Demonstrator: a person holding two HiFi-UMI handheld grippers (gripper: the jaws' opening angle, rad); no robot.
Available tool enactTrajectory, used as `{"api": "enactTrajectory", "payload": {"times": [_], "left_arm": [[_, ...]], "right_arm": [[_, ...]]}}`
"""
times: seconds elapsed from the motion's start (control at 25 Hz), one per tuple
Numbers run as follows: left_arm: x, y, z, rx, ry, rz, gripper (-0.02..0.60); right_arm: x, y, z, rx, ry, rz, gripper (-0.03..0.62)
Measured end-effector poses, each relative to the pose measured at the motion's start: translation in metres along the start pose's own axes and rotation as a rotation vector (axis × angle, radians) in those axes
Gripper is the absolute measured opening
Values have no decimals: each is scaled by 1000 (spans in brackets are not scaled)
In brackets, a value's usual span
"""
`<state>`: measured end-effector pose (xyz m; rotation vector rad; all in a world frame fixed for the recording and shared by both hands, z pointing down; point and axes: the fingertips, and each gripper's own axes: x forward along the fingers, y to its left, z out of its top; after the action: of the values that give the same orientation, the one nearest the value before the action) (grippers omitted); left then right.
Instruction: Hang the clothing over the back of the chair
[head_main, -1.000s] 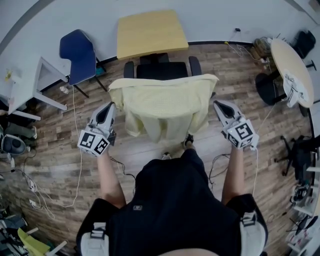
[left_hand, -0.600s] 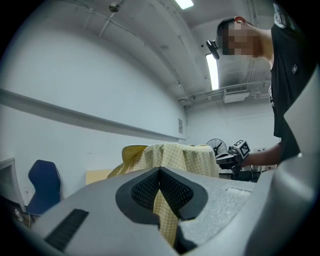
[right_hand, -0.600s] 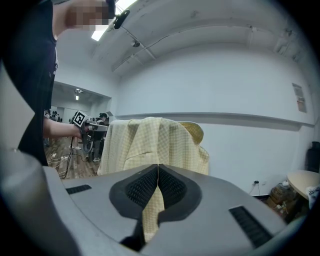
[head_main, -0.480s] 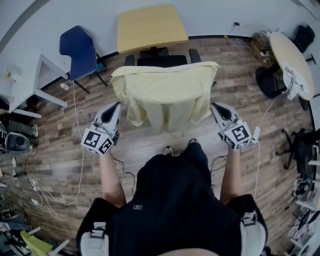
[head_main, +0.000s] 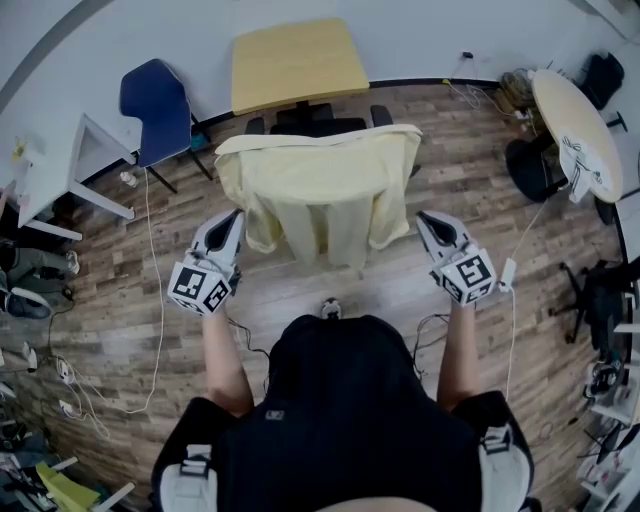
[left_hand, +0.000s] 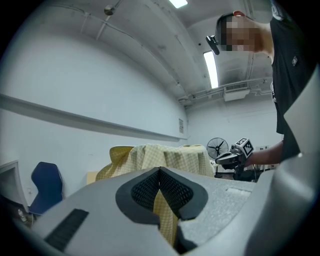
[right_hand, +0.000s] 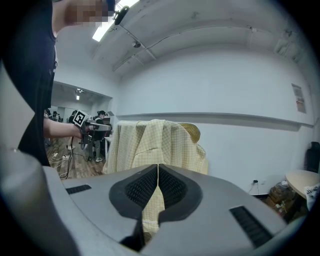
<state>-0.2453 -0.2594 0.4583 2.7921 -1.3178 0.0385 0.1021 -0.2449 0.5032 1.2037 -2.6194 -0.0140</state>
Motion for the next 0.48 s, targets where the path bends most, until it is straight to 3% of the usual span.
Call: {"api": "enactTrajectory", "payload": {"times": [0.48], "left_arm": [[-19, -55, 5, -9, 3, 40, 0]], "right_arm": [[-37, 14, -7, -8, 6, 91, -2]]}}
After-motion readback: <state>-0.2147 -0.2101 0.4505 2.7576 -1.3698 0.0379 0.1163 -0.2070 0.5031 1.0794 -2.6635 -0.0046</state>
